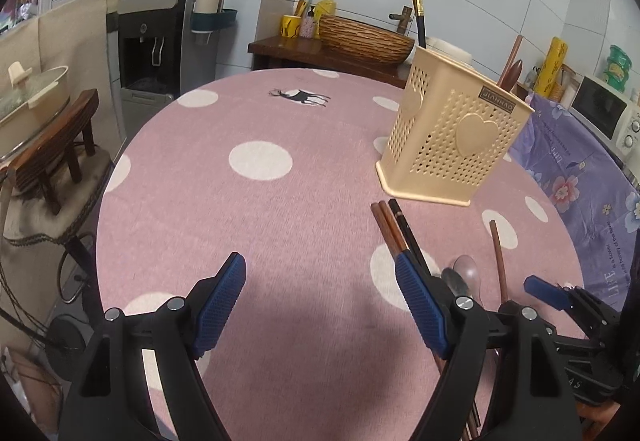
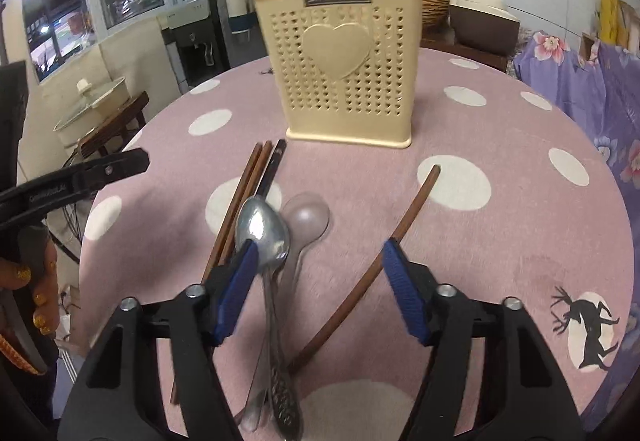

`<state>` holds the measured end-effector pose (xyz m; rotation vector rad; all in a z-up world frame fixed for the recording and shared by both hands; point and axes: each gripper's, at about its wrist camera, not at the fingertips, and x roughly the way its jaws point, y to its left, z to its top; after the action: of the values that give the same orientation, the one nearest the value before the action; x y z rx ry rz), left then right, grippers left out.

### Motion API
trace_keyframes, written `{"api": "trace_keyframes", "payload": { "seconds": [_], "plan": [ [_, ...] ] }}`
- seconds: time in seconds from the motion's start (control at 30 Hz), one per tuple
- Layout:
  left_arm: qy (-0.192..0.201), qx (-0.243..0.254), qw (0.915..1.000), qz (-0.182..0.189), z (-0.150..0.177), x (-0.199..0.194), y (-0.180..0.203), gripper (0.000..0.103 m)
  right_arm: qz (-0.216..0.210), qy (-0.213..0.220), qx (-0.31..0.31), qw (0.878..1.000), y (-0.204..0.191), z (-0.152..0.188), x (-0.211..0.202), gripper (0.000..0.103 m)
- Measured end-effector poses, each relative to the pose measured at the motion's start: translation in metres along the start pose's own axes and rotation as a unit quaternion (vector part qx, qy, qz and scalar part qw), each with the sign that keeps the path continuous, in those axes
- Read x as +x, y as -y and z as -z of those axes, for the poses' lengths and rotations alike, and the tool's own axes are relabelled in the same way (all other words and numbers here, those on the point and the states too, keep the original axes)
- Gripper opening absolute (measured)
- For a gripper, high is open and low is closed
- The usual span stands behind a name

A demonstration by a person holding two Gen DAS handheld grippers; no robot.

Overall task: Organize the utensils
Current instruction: 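Move the right tool back to the utensils and grasp a metal spoon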

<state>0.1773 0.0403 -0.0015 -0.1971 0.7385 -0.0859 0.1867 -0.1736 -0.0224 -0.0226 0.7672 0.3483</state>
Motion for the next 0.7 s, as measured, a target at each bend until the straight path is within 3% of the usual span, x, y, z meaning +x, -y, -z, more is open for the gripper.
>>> {"api": "trace_keyframes", "payload": {
  "seconds": [0.2, 0.7],
  "plan": [
    [-0.003, -0.002, 1.0000, 0.005, 0.009, -0.004, 0.000, 0.076, -0.020, -0.022, -0.055, 0.998, -0.024, 0.020, -0.008, 0.025],
    [-0.018, -0.005, 0.9997, 0.016, 0.018, 0.000, 0.007, 0.076, -0.026, -0.043, -0.039, 0.998, -0.019, 0.030, 0.000, 0.011]
  ]
}}
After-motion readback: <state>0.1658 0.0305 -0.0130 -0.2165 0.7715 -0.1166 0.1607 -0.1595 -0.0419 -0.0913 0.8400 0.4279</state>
